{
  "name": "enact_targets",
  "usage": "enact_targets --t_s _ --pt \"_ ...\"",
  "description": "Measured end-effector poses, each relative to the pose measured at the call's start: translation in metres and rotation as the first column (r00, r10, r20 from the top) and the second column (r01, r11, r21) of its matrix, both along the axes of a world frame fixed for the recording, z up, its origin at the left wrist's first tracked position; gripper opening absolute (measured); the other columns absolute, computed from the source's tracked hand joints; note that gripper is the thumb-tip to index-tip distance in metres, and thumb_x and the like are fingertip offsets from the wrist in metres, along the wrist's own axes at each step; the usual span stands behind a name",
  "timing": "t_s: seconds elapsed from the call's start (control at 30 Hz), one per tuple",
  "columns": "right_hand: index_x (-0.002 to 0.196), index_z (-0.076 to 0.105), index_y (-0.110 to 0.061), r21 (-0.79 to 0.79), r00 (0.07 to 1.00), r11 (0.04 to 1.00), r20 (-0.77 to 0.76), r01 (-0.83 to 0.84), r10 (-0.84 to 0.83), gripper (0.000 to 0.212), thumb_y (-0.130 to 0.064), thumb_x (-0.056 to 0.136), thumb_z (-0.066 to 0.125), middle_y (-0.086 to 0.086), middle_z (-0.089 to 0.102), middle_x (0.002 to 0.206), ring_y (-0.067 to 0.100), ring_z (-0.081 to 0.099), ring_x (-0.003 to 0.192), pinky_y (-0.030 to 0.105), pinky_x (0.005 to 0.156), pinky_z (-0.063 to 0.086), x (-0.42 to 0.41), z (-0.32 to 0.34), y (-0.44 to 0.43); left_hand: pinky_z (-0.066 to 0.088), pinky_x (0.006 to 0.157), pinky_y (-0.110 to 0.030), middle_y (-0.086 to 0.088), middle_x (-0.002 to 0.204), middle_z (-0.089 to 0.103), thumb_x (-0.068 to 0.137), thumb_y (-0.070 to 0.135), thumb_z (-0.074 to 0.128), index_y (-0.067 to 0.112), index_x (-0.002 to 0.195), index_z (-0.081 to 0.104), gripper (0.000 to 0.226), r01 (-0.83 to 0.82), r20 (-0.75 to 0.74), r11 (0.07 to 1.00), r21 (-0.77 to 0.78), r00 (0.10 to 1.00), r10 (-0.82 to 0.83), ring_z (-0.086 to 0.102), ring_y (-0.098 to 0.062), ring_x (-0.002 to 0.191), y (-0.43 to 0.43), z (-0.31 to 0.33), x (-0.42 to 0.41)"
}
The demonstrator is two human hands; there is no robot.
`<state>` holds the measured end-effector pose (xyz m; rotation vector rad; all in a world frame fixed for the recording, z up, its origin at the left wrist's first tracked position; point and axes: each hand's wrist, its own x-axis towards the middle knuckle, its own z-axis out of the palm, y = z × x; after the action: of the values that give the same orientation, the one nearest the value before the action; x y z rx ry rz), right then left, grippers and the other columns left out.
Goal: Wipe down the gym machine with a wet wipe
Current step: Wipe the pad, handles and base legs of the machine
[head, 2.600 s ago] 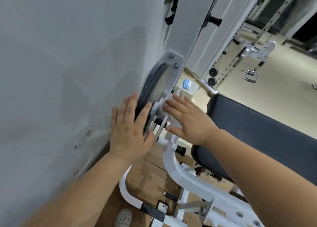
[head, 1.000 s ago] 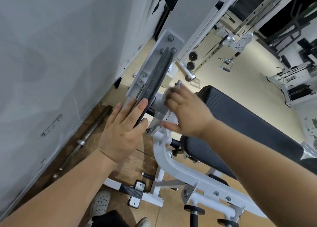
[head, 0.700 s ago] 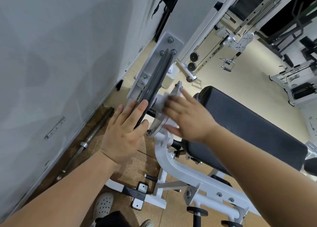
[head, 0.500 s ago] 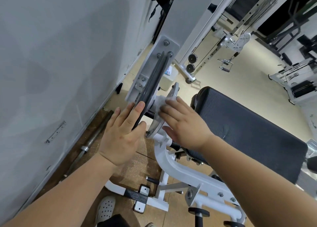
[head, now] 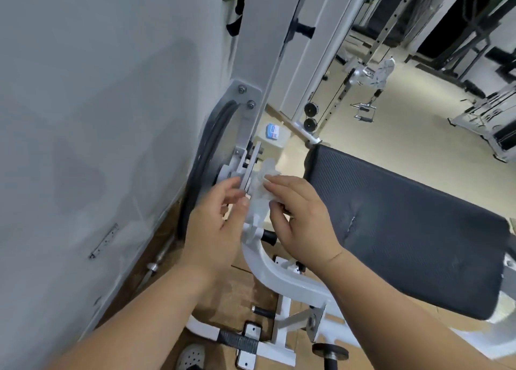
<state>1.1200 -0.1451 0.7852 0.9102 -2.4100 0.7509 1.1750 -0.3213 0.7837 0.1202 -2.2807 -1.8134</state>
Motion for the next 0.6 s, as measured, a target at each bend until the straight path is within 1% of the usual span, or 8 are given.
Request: enact_targets --t_s 0.03,0.07,0.17,0.27,0.37,0.43,0.53,0.6 --pt "0.130 0.067 -0.007 -0.060 0.997 0.998 0.075 0.017 -0.013 0.036 -0.017 0.098 0.054 0.005 0.066 0.132 0.023 0.059 0.125 0.037 0.109 0.048 0.006 0.005 0.003 0.049 0.095 -0.013 0.024 0.118 0.066 0.106 0.032 0.051 0.039 0.132 0.054 0.027 0.045 0.091 0.990 0.131 0.994 -0.057 0.060 0.009 0.112 0.010 0.009 -0.003" --pt "0.136 0.063 -0.009 -0.113 0.987 0.993 0.160 0.031 -0.012 0.041 -0.021 0.098 0.052 0.003 0.064 0.134 0.020 0.057 0.127 0.036 0.109 0.047 0.013 0.011 0.007 0.051 0.097 -0.016 0.022 0.118 0.068 0.107 0.031 0.049 0.037 0.133 0.057 0.027 0.075 0.117 0.973 0.220 0.988 -0.103 0.061 0.008 0.113 0.020 0.016 -0.005" --pt "0.149 0.050 -0.013 -0.222 0.943 0.974 0.332 0.036 0.041 0.052 -0.027 0.098 0.050 -0.001 0.058 0.141 0.014 0.053 0.132 0.031 0.111 0.043 0.026 0.022 0.022 0.052 0.102 -0.034 0.008 0.119 0.074 0.110 0.028 0.044 0.028 0.135 0.064 0.032 0.083 0.108 0.925 0.371 0.985 -0.132 0.067 -0.009 0.116 0.052 0.037 -0.006" --pt "0.152 0.046 -0.012 -0.254 0.919 0.967 0.374 -0.027 0.124 0.055 -0.025 0.099 0.049 0.000 0.054 0.148 0.011 0.049 0.137 0.032 0.115 0.041 0.033 0.028 0.033 0.057 0.092 -0.037 0.003 0.106 0.077 0.109 0.020 0.046 0.023 0.122 0.072 0.029 -0.029 0.103 0.941 0.336 0.995 -0.006 0.073 -0.014 0.103 0.076 0.049 -0.003" --pt "0.155 0.044 -0.019 -0.225 0.880 0.966 0.426 -0.124 0.212 0.054 -0.027 0.102 0.050 -0.005 0.042 0.160 0.002 0.033 0.148 0.027 0.122 0.029 0.035 0.031 0.035 0.060 0.087 -0.040 0.000 0.095 0.079 0.105 0.010 0.051 0.021 0.110 0.078 0.029 -0.192 0.105 0.935 0.299 0.980 0.167 0.075 -0.017 0.092 0.080 0.057 0.001" --pt "0.155 0.043 -0.026 -0.187 0.860 0.968 0.452 -0.168 0.237 0.052 -0.031 0.105 0.054 -0.012 0.032 0.166 -0.002 0.023 0.152 0.028 0.124 0.024 0.036 0.033 0.030 0.061 0.083 -0.037 0.002 0.094 0.079 0.103 0.007 0.052 0.021 0.108 0.078 0.031 -0.260 0.091 0.928 0.266 0.965 0.244 0.076 -0.015 0.089 0.070 0.061 0.005" --pt "0.157 0.039 -0.036 -0.123 0.840 0.972 0.489 -0.199 0.234 0.053 -0.044 0.106 0.053 -0.023 0.020 0.167 -0.006 0.014 0.153 0.027 0.123 0.019 0.032 0.038 0.017 0.058 0.076 -0.021 0.011 0.094 0.079 0.102 0.008 0.053 0.025 0.109 0.078 0.030 -0.390 -0.007 0.906 0.165 0.918 0.396 0.074 -0.005 0.088 0.036 0.068 0.003" --pt "0.157 0.037 -0.039 -0.071 0.830 0.976 0.517 -0.204 0.211 0.054 -0.050 0.106 0.049 -0.027 0.015 0.167 -0.007 0.010 0.153 0.026 0.121 0.016 0.022 0.042 0.006 0.058 0.082 -0.029 0.010 0.096 0.078 0.101 0.011 0.055 0.024 0.108 0.078 0.027 -0.508 -0.046 0.852 0.126 0.855 0.516 0.073 -0.011 0.094 -0.001 0.064 -0.010"
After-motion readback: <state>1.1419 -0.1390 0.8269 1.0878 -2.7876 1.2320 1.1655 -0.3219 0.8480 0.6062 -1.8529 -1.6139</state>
